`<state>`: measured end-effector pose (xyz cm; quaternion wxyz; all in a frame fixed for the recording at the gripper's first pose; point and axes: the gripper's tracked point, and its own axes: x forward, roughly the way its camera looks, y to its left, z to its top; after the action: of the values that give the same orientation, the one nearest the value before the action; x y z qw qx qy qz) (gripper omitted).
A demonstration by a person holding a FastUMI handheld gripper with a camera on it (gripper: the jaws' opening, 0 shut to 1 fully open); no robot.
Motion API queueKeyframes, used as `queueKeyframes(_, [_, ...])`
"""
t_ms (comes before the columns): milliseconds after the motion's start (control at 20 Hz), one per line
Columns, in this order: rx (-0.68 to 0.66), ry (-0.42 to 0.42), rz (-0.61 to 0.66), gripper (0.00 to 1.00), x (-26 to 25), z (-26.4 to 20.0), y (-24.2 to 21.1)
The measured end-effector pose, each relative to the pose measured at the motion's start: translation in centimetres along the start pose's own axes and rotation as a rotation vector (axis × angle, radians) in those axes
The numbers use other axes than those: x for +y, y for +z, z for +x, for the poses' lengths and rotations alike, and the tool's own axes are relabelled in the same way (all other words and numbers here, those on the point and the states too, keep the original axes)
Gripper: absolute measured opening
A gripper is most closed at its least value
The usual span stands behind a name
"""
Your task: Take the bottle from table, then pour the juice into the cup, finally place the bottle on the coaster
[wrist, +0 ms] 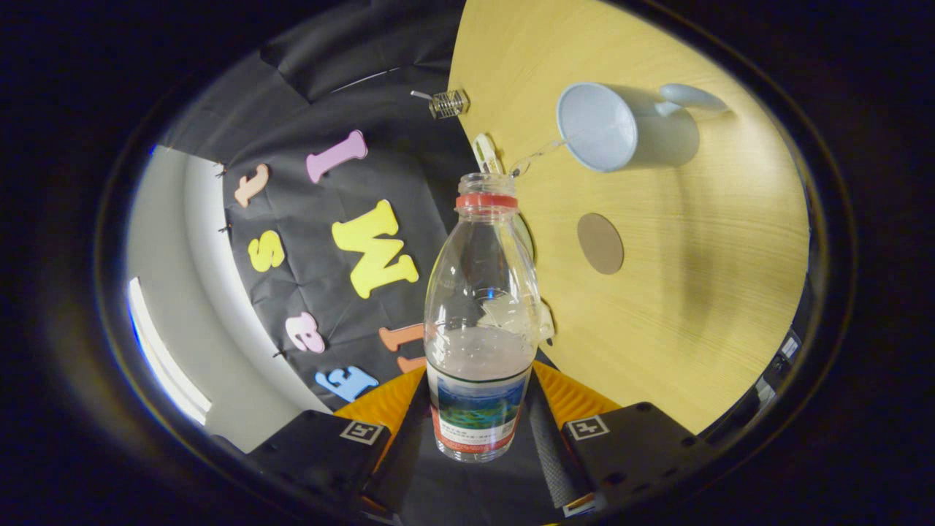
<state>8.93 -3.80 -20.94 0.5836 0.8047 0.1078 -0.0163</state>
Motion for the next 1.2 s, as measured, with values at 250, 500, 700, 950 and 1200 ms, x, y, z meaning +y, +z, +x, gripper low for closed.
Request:
queueKeyframes(250, [0.001, 0.002, 0.037, 0.76, 0.4, 0.0, 0.0])
queueKeyframes(500, [0.003, 0.009, 0.061, 0.76, 1.0, 0.3, -0.2])
queueKeyframes(700, [-0.005, 0.014, 0.109, 0.76, 1.2, 0.3, 0.0])
queueKeyframes(950, [-0.011, 0.019, 0.139, 0.76, 1.6, 0.5, -0.1])
queueKeyframes(1200, [-0.009, 0.042, 0.161, 0.76, 2.9, 0.9, -0.3])
